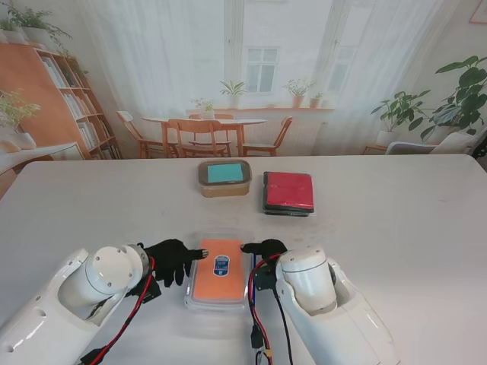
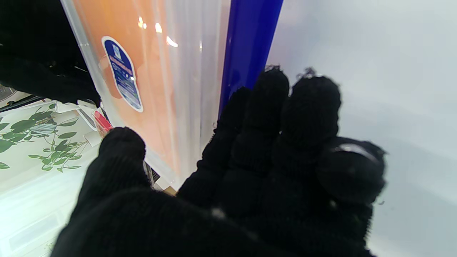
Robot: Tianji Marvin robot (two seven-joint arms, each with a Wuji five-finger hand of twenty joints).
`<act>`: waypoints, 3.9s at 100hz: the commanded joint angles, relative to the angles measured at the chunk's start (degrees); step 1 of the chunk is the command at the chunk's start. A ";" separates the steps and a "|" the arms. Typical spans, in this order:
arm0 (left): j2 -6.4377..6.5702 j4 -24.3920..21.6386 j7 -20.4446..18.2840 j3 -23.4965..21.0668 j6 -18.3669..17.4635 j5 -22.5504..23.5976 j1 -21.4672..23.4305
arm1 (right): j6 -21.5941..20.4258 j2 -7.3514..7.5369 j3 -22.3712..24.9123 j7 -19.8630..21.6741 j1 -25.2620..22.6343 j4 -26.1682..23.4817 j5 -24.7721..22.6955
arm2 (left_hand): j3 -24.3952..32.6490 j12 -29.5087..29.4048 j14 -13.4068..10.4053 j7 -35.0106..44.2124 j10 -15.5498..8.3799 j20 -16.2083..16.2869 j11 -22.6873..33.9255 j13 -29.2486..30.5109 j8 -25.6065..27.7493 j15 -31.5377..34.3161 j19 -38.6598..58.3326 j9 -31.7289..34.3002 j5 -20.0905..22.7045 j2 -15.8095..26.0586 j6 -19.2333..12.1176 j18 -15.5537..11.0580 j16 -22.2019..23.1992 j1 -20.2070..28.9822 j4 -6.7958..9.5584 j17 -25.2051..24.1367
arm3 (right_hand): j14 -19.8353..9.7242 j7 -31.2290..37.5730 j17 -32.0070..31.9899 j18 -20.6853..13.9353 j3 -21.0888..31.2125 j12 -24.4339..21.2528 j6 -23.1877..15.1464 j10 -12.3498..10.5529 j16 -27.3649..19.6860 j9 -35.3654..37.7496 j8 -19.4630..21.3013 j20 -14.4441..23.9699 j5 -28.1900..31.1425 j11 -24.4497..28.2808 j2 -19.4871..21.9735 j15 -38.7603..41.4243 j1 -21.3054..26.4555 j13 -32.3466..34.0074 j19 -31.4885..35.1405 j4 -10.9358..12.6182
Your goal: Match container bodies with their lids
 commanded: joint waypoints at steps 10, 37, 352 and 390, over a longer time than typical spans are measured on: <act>-0.06 -0.28 -0.41 0.03 0.14 -0.11 0.58 | 4.07 -0.52 0.57 1.57 -1.20 3.15 2.82 | -0.74 0.66 5.52 1.16 -0.67 -0.55 1.76 1.76 0.02 3.20 7.58 1.97 1.97 -0.53 -1.97 -9.37 0.39 1.83 -0.18 3.67 | 0.25 -0.86 0.17 -3.16 -0.24 0.56 3.03 16.09 0.15 3.52 0.39 -0.76 -0.95 4.80 -1.88 -0.38 2.00 2.97 2.00 1.32; 0.00 -0.41 -0.62 0.05 0.27 -0.08 0.53 | 4.22 0.85 -0.11 -0.26 0.16 4.12 8.31 | -0.77 0.62 5.52 1.16 -0.65 -0.64 1.74 1.76 -0.02 3.21 7.62 1.95 1.94 -0.51 -2.04 -9.41 0.35 1.77 -0.18 3.69 | -4.52 -0.33 -1.98 -6.62 1.69 13.39 1.85 16.77 6.20 2.41 5.34 1.56 -1.32 7.49 -4.06 9.94 3.12 3.37 4.19 0.11; -0.14 -1.93 -0.04 -1.11 0.02 -0.42 2.14 | -5.66 -0.89 -1.43 -7.98 -0.18 1.88 -0.71 | -0.77 0.55 5.43 1.19 -0.63 -0.88 1.74 1.79 -0.38 3.12 7.74 2.16 2.66 -0.55 -1.94 -9.46 0.29 1.91 -0.17 3.72 | -3.70 12.21 12.62 -12.76 5.75 13.90 1.82 15.96 2.73 2.81 -0.41 -0.93 -2.70 6.07 -3.16 7.44 7.38 1.88 7.80 -0.61; -0.19 -2.05 0.14 -1.29 0.00 -0.47 2.36 | -4.29 -1.60 -0.60 -8.67 -0.15 2.17 1.31 | -0.77 0.57 5.43 1.15 -0.64 -0.88 1.77 1.82 -0.44 3.13 7.74 2.18 2.76 -0.55 -2.00 -9.46 0.29 1.93 -0.17 3.72 | -4.91 11.88 5.67 -6.97 4.45 15.41 1.89 15.55 4.22 2.68 -0.56 -1.47 -3.48 6.40 -2.22 9.47 7.44 -0.71 5.33 -0.52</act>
